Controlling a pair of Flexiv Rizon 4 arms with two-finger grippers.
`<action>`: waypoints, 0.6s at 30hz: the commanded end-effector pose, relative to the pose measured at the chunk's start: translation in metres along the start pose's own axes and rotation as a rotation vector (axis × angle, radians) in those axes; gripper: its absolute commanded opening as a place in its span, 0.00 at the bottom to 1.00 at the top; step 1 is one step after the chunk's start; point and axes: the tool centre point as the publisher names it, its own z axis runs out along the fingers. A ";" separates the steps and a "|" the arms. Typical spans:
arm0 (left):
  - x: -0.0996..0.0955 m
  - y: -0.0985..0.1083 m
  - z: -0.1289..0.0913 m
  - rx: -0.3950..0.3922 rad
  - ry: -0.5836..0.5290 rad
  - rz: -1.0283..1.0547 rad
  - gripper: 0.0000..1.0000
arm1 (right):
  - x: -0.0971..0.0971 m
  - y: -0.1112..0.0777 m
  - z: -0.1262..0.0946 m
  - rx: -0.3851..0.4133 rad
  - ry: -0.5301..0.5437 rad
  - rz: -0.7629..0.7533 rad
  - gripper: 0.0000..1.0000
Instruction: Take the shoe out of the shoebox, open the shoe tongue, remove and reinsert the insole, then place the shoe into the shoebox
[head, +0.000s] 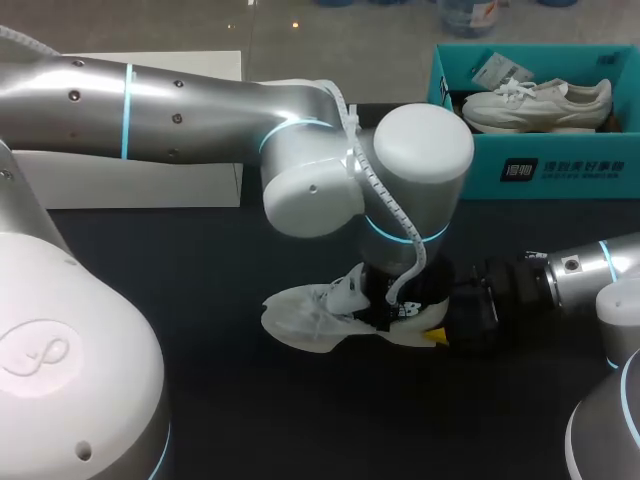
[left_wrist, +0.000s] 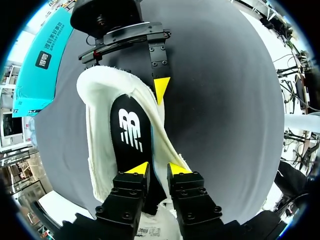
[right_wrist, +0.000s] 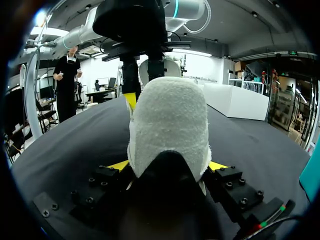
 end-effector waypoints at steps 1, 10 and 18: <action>-0.001 -0.005 0.001 -0.004 0.007 0.005 0.35 | 0.000 -0.002 0.003 0.004 0.000 0.001 0.00; -0.011 -0.011 0.005 -0.004 0.023 0.007 0.33 | 0.000 -0.002 0.003 0.004 0.000 0.001 0.00; -0.013 -0.013 0.029 -0.029 0.058 0.022 0.35 | 0.000 -0.002 0.003 0.004 0.000 0.001 0.00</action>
